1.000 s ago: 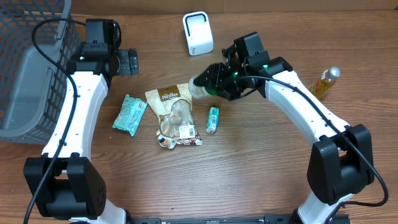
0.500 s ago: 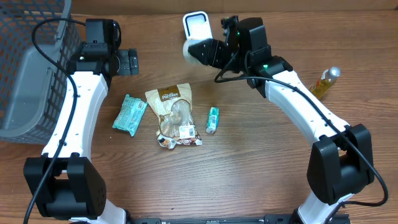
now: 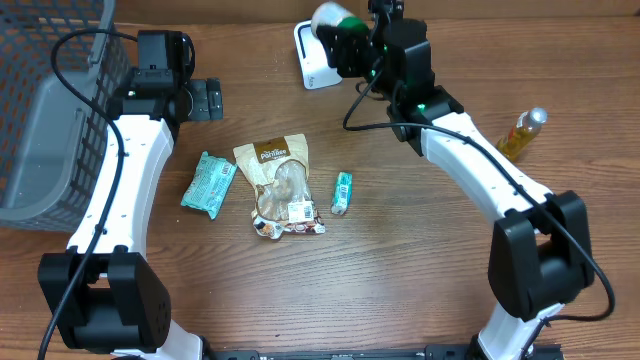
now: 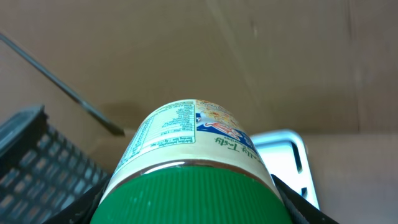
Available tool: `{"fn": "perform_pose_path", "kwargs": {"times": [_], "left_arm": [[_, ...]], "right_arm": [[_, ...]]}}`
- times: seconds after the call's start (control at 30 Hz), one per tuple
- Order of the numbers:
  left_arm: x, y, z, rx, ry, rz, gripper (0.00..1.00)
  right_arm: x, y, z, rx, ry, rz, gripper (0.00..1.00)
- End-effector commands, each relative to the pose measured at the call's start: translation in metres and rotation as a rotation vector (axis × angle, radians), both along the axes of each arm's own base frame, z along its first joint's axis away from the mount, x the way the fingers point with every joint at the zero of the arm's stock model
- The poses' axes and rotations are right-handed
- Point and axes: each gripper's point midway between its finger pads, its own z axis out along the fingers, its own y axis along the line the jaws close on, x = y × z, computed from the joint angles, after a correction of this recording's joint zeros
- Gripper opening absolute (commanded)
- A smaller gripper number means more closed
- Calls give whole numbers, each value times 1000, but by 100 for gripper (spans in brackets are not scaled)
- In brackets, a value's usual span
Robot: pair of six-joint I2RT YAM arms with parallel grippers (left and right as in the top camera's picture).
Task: Scan the item barcode
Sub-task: 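Carry the jar to the white scanner and hold it there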
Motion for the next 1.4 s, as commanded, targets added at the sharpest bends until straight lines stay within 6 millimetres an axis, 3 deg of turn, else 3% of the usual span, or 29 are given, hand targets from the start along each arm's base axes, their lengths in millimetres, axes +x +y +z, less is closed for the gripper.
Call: {"fn": "perform_pose_path", "kwargs": {"times": [0.0,0.23,0.57,0.77,0.93,1.27,1.37], "left_arm": [[2,-1,16,15,-34,-19,99],[2,-1,16,15,-34,-19,100],[2,-1,16,15,-34,-19,100],[2,-1,16,15,-34,-19,100],[2,-1,16,15,-34,-19,100],[2,-1,16,15,-34,-19,100],[2,-1,16,15,-34,-19,100]], "right_arm": [[16,1,-3,-7,-63,-42,5],[47,-2,-25,34,-193,-163,6],[72,-2,-64,67,-262,-224,5],[87,6,-64,74,-274,-223,5],[90,9,-69,64,-255,-219,5],[94,11,-119,24,-186,-217,5],[94,11,-121,22,-181,-217,5]]}}
